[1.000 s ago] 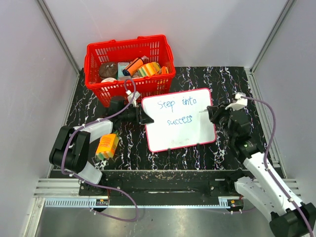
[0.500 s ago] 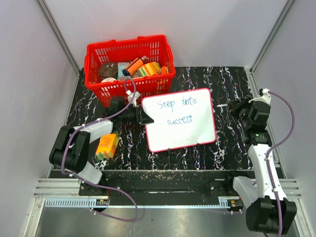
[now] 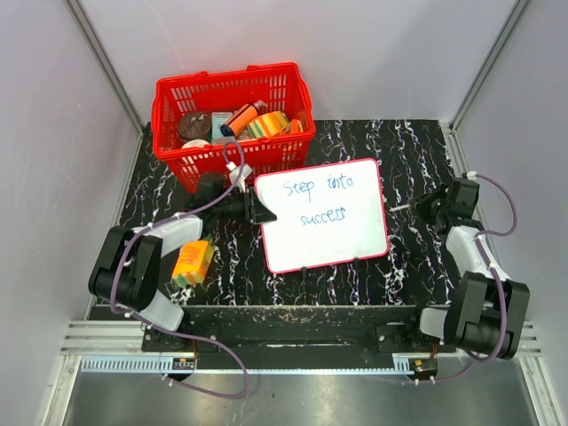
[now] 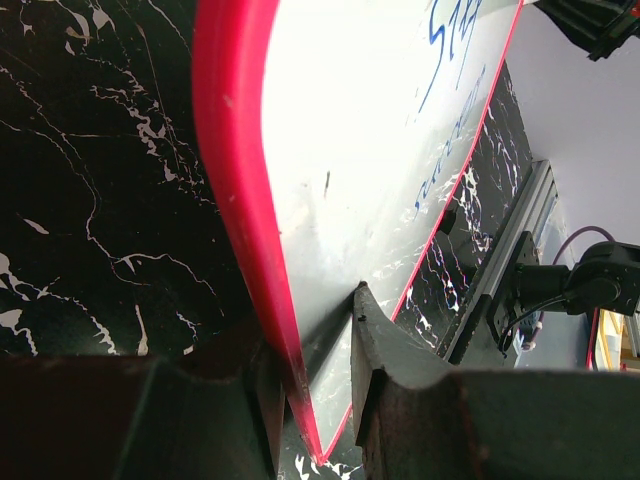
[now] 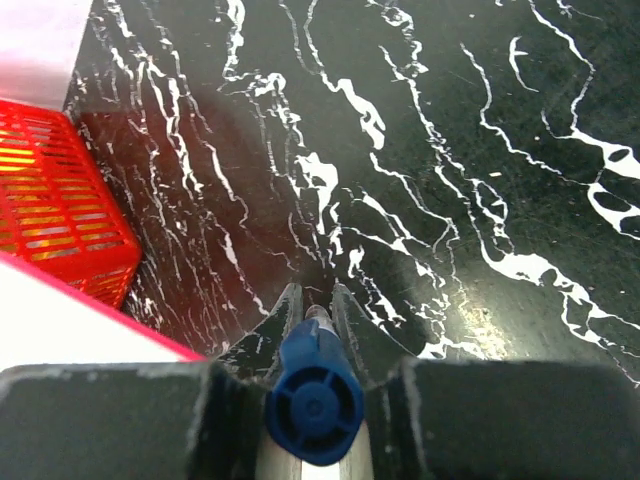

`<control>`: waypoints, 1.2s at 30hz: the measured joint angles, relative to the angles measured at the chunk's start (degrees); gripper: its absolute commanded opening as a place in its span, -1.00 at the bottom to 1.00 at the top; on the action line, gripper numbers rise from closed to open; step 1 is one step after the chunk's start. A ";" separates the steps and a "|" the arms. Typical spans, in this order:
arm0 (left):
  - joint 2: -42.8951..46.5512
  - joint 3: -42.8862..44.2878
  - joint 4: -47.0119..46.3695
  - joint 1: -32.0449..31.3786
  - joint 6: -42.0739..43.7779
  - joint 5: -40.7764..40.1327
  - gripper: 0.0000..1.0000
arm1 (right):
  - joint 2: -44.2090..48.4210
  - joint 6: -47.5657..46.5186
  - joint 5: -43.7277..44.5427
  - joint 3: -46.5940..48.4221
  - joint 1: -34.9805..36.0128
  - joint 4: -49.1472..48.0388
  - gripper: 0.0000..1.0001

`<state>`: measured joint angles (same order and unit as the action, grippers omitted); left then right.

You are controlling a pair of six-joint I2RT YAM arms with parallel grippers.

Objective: Write a sentence on the whiteboard
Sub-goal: Put down the whiteboard marker without the cap at the center of the board, then reset both arms

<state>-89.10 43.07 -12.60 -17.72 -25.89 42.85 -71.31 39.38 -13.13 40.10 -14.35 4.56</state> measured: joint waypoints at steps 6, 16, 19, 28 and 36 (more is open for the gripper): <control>0.00 0.00 -0.02 0.00 0.00 0.00 -1.00 | -5.64 0.48 -2.16 -0.07 -1.73 -0.50 -0.61; 0.00 0.00 -0.02 0.00 0.02 0.00 -1.00 | -10.34 2.12 -7.85 -2.38 -3.08 -1.07 0.60; 0.00 0.00 0.00 0.00 0.04 0.00 -1.00 | -10.32 2.36 -9.11 -2.89 -3.13 -2.73 0.74; 0.31 -0.02 0.17 -0.07 0.17 -0.22 -0.69 | -7.98 2.89 -12.20 -5.55 -3.28 -5.66 0.99; 1.75 -1.09 0.26 -0.98 3.30 -5.29 0.11 | -5.35 2.91 -13.57 -6.36 -3.28 -6.51 0.99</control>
<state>-87.35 41.98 -12.34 -18.70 -22.59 37.56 -76.66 42.28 -26.70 33.74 -17.63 -1.96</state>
